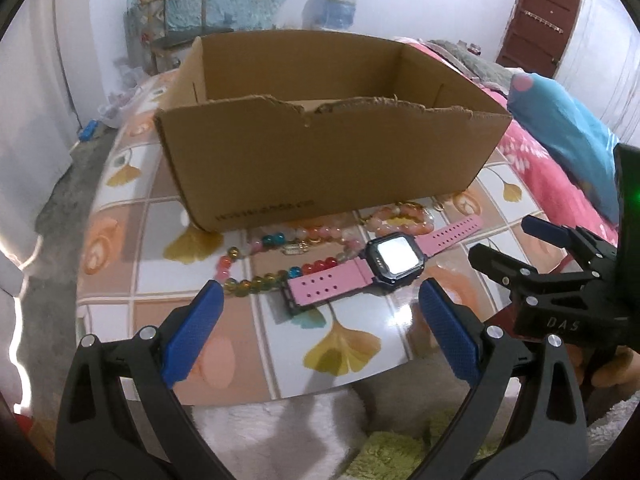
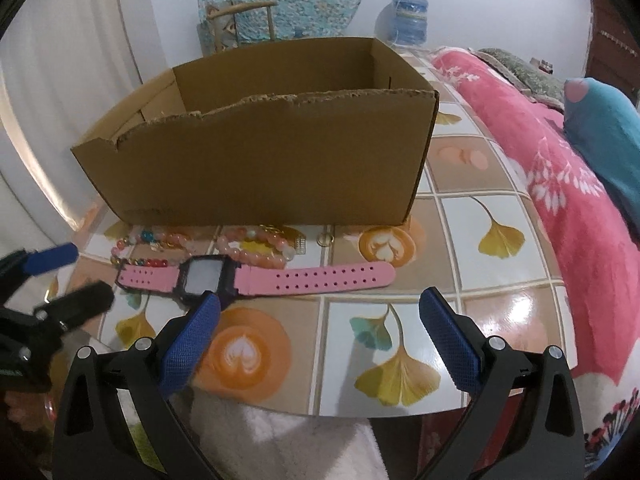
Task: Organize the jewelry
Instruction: 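Move the left gripper down over the pink-strapped watch face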
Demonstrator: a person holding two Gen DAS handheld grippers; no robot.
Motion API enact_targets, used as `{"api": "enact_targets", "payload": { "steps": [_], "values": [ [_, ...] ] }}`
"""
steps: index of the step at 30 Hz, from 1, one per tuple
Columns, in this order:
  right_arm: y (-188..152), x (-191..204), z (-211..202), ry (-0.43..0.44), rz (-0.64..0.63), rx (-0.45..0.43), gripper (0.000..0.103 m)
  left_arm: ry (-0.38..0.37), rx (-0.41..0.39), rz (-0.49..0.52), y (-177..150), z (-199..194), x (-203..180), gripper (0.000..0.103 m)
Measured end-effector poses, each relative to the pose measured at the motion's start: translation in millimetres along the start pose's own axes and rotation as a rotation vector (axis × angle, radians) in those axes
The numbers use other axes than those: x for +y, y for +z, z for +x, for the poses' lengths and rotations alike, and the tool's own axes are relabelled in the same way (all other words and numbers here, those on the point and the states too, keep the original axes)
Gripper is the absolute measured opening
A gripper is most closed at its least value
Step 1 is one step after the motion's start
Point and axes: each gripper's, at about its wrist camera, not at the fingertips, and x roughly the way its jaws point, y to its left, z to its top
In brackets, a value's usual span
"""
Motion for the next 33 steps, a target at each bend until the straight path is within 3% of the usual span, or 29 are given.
{"api": "enact_targets", "payload": {
  "steps": [9, 18, 21, 33],
  "values": [
    [6, -19, 6, 0.076, 0.060, 0.031, 0.097, -0.008, 0.031, 0.090, -4, 8, -16, 0.094],
    [8, -29, 1, 0.187, 0.030, 0.027, 0.096, -0.031, 0.027, 0.246, 0, 20, -45, 0.058],
    [11, -25, 2, 0.229, -0.012, 0.040, 0.090, -0.038, 0.031, 0.298, 2, 27, -54, 0.053],
    [16, -38, 22, 0.245, 0.059, 0.100, 0.079, -0.075, 0.114, 0.440, 10, 59, -64, 0.052]
  ]
}}
